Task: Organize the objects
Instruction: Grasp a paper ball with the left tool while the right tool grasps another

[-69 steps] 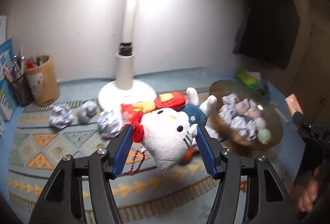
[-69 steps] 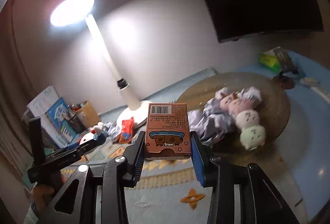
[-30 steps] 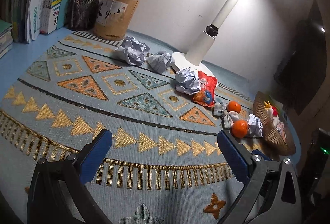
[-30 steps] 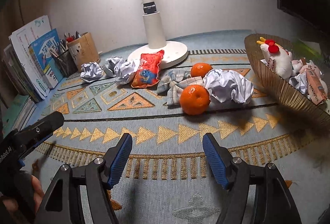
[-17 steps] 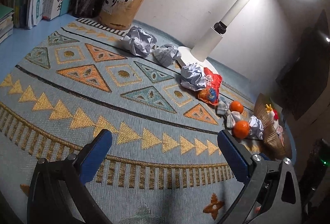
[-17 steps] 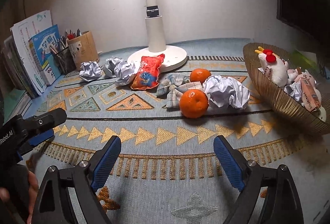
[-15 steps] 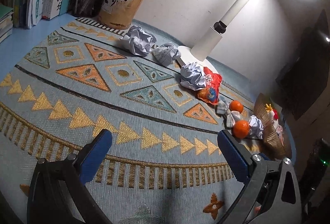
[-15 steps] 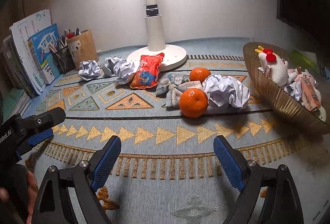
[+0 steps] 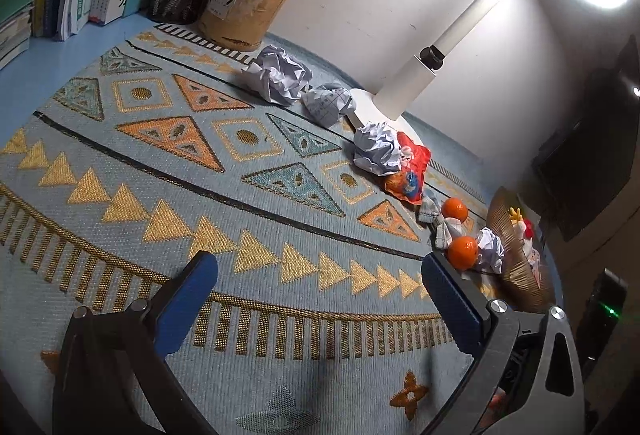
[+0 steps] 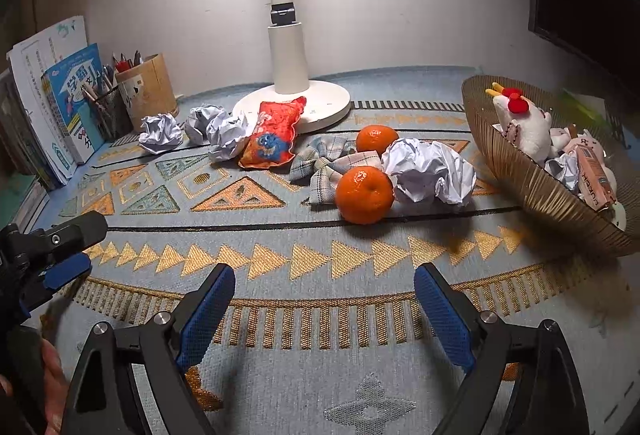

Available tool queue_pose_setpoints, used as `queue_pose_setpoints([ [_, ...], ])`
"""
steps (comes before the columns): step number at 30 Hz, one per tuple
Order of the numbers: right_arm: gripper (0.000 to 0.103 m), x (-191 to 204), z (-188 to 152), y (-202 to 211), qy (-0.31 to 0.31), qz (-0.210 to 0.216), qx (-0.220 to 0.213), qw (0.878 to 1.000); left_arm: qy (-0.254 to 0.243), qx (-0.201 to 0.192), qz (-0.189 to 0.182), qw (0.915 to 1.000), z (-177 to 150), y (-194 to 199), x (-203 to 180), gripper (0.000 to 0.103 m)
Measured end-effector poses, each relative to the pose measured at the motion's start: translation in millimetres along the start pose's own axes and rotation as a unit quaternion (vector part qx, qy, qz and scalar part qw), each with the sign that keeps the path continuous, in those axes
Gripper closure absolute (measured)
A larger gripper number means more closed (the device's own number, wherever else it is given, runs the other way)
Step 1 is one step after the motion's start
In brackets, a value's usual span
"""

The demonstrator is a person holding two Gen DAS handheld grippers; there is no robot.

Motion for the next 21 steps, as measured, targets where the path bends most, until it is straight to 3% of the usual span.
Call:
queue_pose_setpoints([
  [2,0.013,2,4,-4,-0.007,0.012,0.012,1.000,0.008,0.023,0.016,0.9996,20,-2,8,0.001],
  [4,0.013,12,13,-7,-0.021,0.059,0.022,0.998,0.005,0.005,0.029,0.9995,53,-1,15,0.001],
  [6,0.013,33,29,-10,-0.007,0.071,0.025,0.997,-0.027,-0.004,0.064,0.9976,88,-9,14,0.001],
  [8,0.013,57,55,-16,0.031,0.074,0.017,0.997,-0.067,-0.014,0.074,0.9949,115,-25,10,0.001],
  [10,0.020,75,82,-28,0.052,0.093,0.012,0.994,-0.099,-0.044,0.095,0.9896,132,-40,7,0.001],
  [13,0.035,81,119,-59,0.011,0.150,0.043,0.988,-0.160,-0.041,0.089,0.9822,140,-68,-2,0.001],
  [15,0.036,79,142,-80,-0.032,0.183,0.057,0.981,-0.194,-0.033,0.078,0.9773,140,-82,-7,0.002],
  [17,0.036,81,158,-103,-0.063,0.216,0.080,0.971,-0.216,-0.024,0.094,0.9716,141,-96,-8,0.002],
  [21,0.036,92,164,-157,-0.125,0.245,0.161,0.948,-0.192,0.002,0.084,0.9778,141,-111,0,0.013],
])
Point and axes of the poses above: each gripper's, at about its wrist camera, not at the fingertips, and y roughly against the way its jaws point, x to its left, z to its top, the point moved 4 cm from there along -y, roughly the way its jaws point, and after that the axes turned 10 degrees about z, right-handed, at the moved point
